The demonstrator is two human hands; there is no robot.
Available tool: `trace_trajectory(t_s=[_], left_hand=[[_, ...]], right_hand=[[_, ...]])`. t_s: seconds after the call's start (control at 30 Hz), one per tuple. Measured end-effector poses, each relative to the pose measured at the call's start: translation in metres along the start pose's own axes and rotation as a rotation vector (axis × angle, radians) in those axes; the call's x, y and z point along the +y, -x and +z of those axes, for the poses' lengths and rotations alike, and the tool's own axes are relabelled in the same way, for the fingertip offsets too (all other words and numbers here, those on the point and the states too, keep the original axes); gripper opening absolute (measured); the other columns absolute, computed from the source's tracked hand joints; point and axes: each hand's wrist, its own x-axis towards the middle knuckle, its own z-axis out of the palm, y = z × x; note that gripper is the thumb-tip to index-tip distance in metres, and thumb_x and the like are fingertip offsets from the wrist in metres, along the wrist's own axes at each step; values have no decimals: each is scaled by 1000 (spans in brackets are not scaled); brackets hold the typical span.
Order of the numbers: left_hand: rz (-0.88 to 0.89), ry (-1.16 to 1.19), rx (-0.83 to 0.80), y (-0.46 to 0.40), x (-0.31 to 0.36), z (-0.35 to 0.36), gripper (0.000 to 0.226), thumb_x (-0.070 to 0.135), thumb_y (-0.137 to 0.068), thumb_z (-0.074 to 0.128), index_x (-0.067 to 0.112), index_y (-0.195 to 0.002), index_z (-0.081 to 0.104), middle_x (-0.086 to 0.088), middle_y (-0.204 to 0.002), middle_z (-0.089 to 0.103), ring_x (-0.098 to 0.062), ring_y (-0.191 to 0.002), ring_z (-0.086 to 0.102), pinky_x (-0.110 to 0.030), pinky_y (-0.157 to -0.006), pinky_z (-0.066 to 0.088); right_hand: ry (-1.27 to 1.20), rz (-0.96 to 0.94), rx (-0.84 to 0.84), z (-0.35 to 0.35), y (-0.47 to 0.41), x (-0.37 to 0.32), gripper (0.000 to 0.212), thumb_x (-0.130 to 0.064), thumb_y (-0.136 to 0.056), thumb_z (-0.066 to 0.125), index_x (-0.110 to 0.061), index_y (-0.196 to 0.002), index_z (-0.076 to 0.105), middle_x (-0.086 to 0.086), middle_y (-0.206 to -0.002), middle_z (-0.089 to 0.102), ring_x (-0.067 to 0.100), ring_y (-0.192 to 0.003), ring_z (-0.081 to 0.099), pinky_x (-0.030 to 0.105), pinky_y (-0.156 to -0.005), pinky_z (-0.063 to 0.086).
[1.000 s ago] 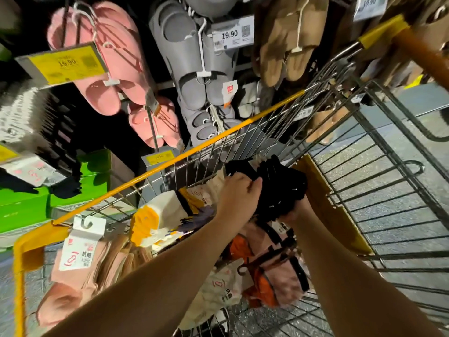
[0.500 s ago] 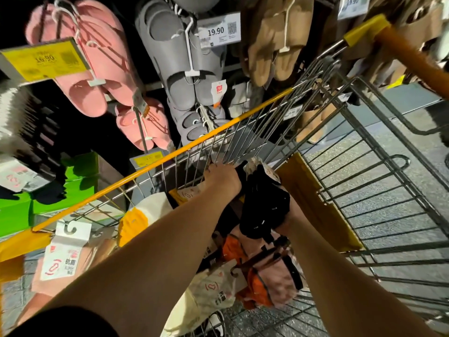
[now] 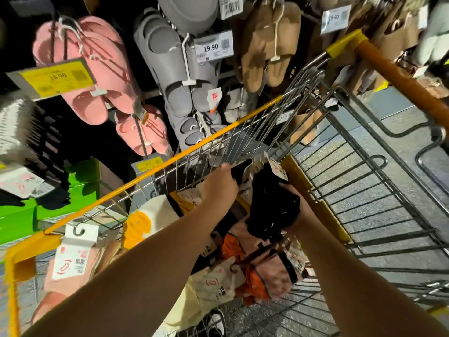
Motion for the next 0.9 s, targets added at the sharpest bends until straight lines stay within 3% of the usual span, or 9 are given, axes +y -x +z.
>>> trace_trajectory(t_s=[0.1,0.23,0.33,0.4,0.47,0.57,0.63,0.77,0.9], left_hand=[[-164,361,-34,18,6,-19,22,21,-99,52,20,-121,52,-4,-86,62,-24,-76,63,-32,-58,44],[-364,891,-99,48,16,-59,32,11,-95,65,15,-124,53,-10,-111,60,-30,-108,64,-37,-92,52],[-317,1109,-98,77,23,-98,29,-6,-91,63,13,-111,52,-4,-89,62,-13,-75,62,-15,-56,50],[-256,1186,-103,94,26,-129,27,-13,-90,57,13,-98,59,1,-72,64,-10,-62,62,-15,-45,46],[-192,1225,-134,109,27,-160,36,-15,-87,54,19,-87,68,3,-66,67,-11,-60,65,-20,-47,47],[-138,1248,-118,136,22,-212,36,-15,-85,52,11,-107,63,-3,-75,69,-20,-65,67,-26,-49,53],[-75,1231,-52,154,16,-245,36,-14,-79,53,9,-104,61,-5,-74,68,-25,-68,65,-31,-55,55],[-51,1248,40,198,-10,-310,35,-2,-70,50,13,-101,58,-8,-85,66,-26,-69,62,-31,-53,53],[-45,1267,14,241,-60,-370,39,37,-82,60,19,-117,65,-5,-110,72,-27,-93,68,-38,-78,52]], right_hand=[[-34,-77,-36,0,21,-14,33,-35,-98,55,-7,-93,72,7,-67,69,19,-59,69,27,-58,53],[-10,-222,-85,11,63,-23,22,-26,-102,50,-10,-103,64,7,-81,66,18,-69,67,29,-62,54],[-9,-252,-94,44,102,-39,23,-30,-95,55,-10,-104,64,3,-75,70,19,-71,69,27,-62,54],[-17,-245,-148,73,132,-55,25,-35,-93,58,-13,-103,63,4,-74,73,20,-75,70,24,-61,55],[13,-283,-205,103,164,-72,19,-34,-96,58,-16,-102,62,1,-75,73,17,-74,71,25,-65,56],[121,-350,-335,155,209,-86,30,-36,-88,67,-12,-106,66,0,-84,73,16,-76,72,27,-69,56],[225,-347,-431,189,236,-85,37,-36,-86,67,-11,-113,67,3,-90,74,18,-81,71,29,-74,57],[279,-345,-633,251,284,-63,22,-27,-102,47,-13,-102,65,3,-81,73,16,-74,71,24,-69,58],[402,-384,-626,325,319,-24,27,-29,-101,50,-10,-115,64,8,-99,72,17,-80,70,26,-70,56]])
